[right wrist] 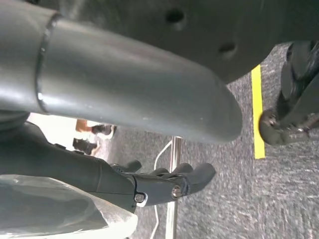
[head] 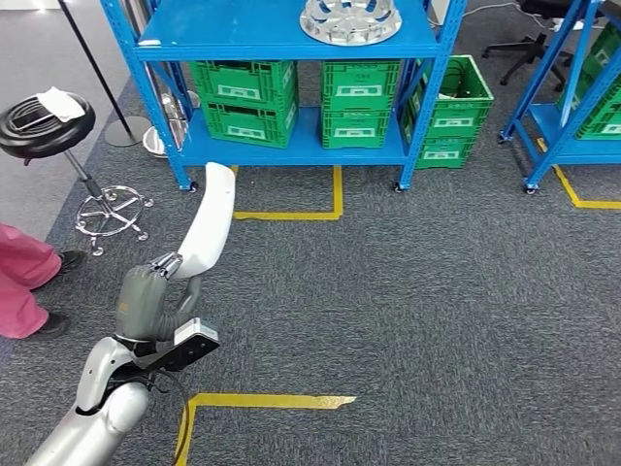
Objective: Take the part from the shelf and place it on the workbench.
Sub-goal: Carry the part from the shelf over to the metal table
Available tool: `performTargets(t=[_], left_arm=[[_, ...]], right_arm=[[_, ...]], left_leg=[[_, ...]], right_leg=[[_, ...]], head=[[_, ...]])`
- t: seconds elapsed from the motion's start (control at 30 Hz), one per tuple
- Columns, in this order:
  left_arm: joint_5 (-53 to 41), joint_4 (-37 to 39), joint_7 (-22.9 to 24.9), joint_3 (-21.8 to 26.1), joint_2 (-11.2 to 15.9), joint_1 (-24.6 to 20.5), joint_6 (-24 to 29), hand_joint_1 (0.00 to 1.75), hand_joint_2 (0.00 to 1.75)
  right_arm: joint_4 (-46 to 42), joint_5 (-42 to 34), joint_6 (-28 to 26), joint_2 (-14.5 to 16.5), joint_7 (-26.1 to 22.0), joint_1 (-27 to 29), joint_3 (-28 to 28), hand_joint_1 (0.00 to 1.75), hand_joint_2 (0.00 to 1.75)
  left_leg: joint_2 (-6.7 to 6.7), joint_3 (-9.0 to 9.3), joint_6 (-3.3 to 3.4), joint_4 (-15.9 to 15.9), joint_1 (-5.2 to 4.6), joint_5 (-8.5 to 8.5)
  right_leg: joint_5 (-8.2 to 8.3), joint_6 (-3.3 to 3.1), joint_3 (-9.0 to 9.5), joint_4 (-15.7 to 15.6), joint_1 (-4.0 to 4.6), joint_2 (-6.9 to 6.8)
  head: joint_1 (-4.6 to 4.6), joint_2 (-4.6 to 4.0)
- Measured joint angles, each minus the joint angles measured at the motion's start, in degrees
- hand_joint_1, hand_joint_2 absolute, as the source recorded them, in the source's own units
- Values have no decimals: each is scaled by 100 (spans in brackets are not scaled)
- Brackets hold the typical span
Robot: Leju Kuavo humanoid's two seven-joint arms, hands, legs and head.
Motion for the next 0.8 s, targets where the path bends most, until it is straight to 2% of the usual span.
performTargets(t=[0.03,0.07,0.1,0.13,0.17,0.2,0.23,0.27,0.33,0.37,0.4,0.43,0.47,0.5,0.57,0.6,0.63,0.7,0.73,0.8], left_arm=[[0,-2,1,1,0,2,1,175,175],[-1,-5,1,5,1,2,1,175,175],[-3,-10,2,9,2,4,1,175,175],[-7,-15,2,15,4,8,0,175,175],[-11,-19,3,22,8,14,-2,175,175],[-17,-20,3,26,12,22,-5,175,175],[-25,-20,4,31,17,27,-11,175,175],[-33,-19,7,34,22,27,-22,175,175],[-48,-18,12,34,25,9,-67,175,175],[-51,-13,14,31,21,-4,-96,175,175],[-54,-4,14,27,16,-17,-126,175,175],[-54,10,14,22,10,-32,-157,175,175],[-55,27,14,16,5,-52,-180,175,175],[-55,43,14,9,1,-83,-197,175,175],[-55,64,14,-4,-12,-173,-208,175,175],[-55,71,14,-9,-22,-219,-209,175,175],[-55,77,14,-13,-31,-253,-209,175,175],[-55,93,14,-15,-44,-281,-210,175,175],[-55,101,14,-14,-45,-286,-210,175,175],[-55,118,16,-15,-68,-312,-211,175,175]], right_arm=[[1,1,-2,2,-1,-1,1,0,0],[3,2,-3,10,-3,0,1,0,0],[5,5,-5,17,-5,1,2,0,0],[7,9,-8,24,-8,2,2,0,0],[7,18,-11,28,-9,4,3,0,0],[7,28,-14,28,-10,4,3,0,0],[7,37,-15,28,-8,4,4,0,0],[7,40,0,28,4,5,5,0,0],[8,11,98,28,65,17,5,0,0],[8,-18,181,28,115,26,4,0,0],[9,-55,283,28,178,33,2,0,0],[9,-93,390,28,248,37,-1,0,0],[9,-129,490,28,317,37,-5,0,0],[9,-158,577,30,381,34,-9,0,0],[10,-191,665,42,450,28,-14,0,0],[11,-197,681,48,463,27,-15,0,0],[11,-200,687,54,469,25,-16,0,0],[11,-201,692,56,478,13,-17,0,0],[11,-201,693,56,481,4,-17,0,0],[11,-202,693,56,483,-3,-18,0,0]], left_leg=[[-58,-48,-47,58,14,-1],[-109,-96,-94,127,20,-4],[-151,-133,-134,172,16,2],[-193,-156,-167,192,9,18],[-234,-170,-192,200,12,41],[-256,-183,-214,193,18,60],[-211,-214,-231,245,17,20],[-119,-288,-240,411,11,-101],[114,-561,-232,1112,-8,-539],[170,-716,-221,1550,-10,-761],[194,-811,-204,1876,-13,-903],[205,-811,-178,2014,-21,-945],[218,-697,-141,1911,-36,-884],[263,-477,-85,1584,-66,-746],[536,-21,50,805,-171,-558],[649,113,97,548,-219,-528],[712,158,121,438,-254,-548],[597,154,132,393,-257,-540],[529,161,147,364,-240,-522],[393,170,191,306,-198,-479]], right_leg=[[119,33,194,-363,-14,110],[200,19,333,-639,-30,196],[218,-17,395,-761,-31,259],[198,-74,393,-749,-14,268],[218,-147,398,-728,-10,210],[232,-194,403,-701,-4,154],[251,-239,405,-688,-1,98],[273,-279,396,-683,4,38],[304,-333,360,-682,36,-91],[311,-347,340,-681,59,-163],[315,-356,326,-680,80,-236],[315,-360,316,-679,99,-310],[314,-365,314,-679,118,-379],[310,-369,319,-679,136,-448],[293,-368,325,-675,175,-578],[282,-357,322,-674,193,-644],[271,-341,320,-675,204,-709],[250,-291,338,-689,212,-825],[204,-260,333,-659,204,-755],[-32,-206,176,-304,180,-420]], head=[[2,0],[6,0],[3,0],[-8,0],[-17,0],[-32,0],[-46,0],[-63,0],[-96,0],[-104,0],[-104,0],[-104,0],[-104,0],[-105,0],[-101,0],[-98,0],[-96,0],[-96,0],[-92,0],[-74,0]])
